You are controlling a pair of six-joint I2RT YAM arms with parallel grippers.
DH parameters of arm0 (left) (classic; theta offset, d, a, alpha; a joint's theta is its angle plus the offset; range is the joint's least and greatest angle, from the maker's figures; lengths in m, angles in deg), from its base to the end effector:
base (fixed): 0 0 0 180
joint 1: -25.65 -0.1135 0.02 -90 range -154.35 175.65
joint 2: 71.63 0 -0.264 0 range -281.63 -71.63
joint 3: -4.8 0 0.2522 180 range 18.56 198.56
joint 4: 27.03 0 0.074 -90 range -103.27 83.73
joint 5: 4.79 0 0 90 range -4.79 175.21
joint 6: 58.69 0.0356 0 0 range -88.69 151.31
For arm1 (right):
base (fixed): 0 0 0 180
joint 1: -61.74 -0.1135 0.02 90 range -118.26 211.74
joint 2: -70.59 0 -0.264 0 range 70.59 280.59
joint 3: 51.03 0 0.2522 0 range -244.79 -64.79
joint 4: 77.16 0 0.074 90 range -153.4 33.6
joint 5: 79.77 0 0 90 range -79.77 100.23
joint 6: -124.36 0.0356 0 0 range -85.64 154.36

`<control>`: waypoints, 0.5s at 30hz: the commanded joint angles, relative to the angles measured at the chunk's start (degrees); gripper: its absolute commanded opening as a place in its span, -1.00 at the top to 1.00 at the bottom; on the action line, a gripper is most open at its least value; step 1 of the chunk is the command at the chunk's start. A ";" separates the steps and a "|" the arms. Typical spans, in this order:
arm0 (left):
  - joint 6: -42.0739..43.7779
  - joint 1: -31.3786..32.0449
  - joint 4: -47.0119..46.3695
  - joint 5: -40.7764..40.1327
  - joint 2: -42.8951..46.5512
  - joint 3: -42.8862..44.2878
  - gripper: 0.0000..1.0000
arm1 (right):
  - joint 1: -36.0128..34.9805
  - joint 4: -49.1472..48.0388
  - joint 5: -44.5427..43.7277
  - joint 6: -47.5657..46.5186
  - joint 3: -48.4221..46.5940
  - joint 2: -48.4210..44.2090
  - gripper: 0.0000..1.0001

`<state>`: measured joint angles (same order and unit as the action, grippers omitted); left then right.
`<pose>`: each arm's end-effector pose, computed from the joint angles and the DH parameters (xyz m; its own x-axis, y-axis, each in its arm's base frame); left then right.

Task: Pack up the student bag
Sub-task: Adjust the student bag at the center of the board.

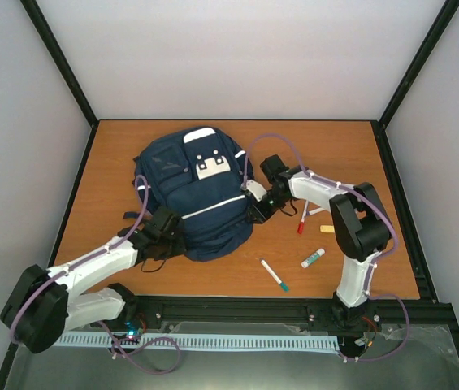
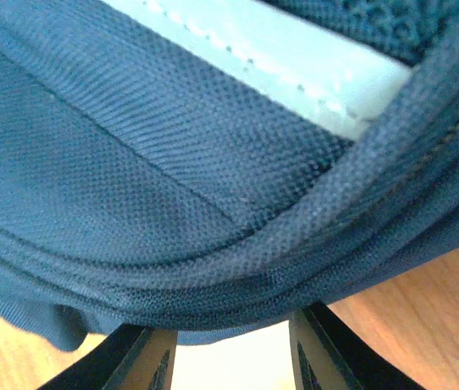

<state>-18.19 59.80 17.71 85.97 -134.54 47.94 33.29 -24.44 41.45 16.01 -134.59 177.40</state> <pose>0.1522 -0.1038 0.1643 -0.9156 -0.2977 -0.2704 -0.2004 0.9206 -0.3350 0.3019 0.1846 0.1653 -0.6466 -0.6565 -0.3884 -0.7601 0.5113 0.4010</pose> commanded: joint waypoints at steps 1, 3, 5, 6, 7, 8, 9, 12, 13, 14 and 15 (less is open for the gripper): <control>-1.16 3.50 -13.91 5.34 -1.89 -1.06 0.60 | 0.24 -0.84 -3.94 1.90 -2.95 2.07 0.20; -1.49 6.29 -17.17 4.78 -3.71 -1.09 0.72 | 0.83 -0.61 -4.73 1.83 -3.90 2.02 0.20; -2.59 9.12 -20.09 4.34 -7.22 -0.59 0.78 | 1.56 -0.36 -5.58 1.63 -4.83 1.69 0.20; -3.04 10.61 -21.25 3.98 -9.22 0.05 0.80 | 2.01 -0.04 -5.89 1.52 -5.50 1.65 0.20; -3.35 12.29 -21.82 3.43 -11.22 0.97 0.82 | 2.46 0.40 -6.17 1.35 -6.11 1.47 0.19; -3.53 13.89 -22.04 2.68 -13.21 2.17 0.82 | 2.77 0.79 -6.55 1.32 -6.57 1.10 0.19; -3.66 16.23 -22.02 1.73 -15.23 3.86 0.82 | 3.07 1.03 -7.01 1.22 -6.71 0.39 0.19; -3.27 20.29 -20.86 0.50 -20.00 7.58 0.79 | 3.31 1.71 -7.57 0.11 -5.43 -3.36 0.19; -3.06 21.06 -19.37 0.12 -20.76 8.94 0.75 | 3.31 2.25 -7.35 -0.45 -4.91 -4.87 0.18; -2.73 21.58 -17.56 0.09 -20.79 10.07 0.73 | 3.35 3.00 -6.50 -1.11 -4.41 -6.62 0.18; -2.22 22.02 -15.83 0.12 -20.08 10.98 0.70 | 3.32 3.69 -5.51 -1.79 -3.85 -8.39 0.18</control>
<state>-21.84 77.98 -0.51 82.71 -153.76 55.07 37.25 -21.97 32.62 16.36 -139.23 176.63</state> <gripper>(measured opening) 0.132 0.407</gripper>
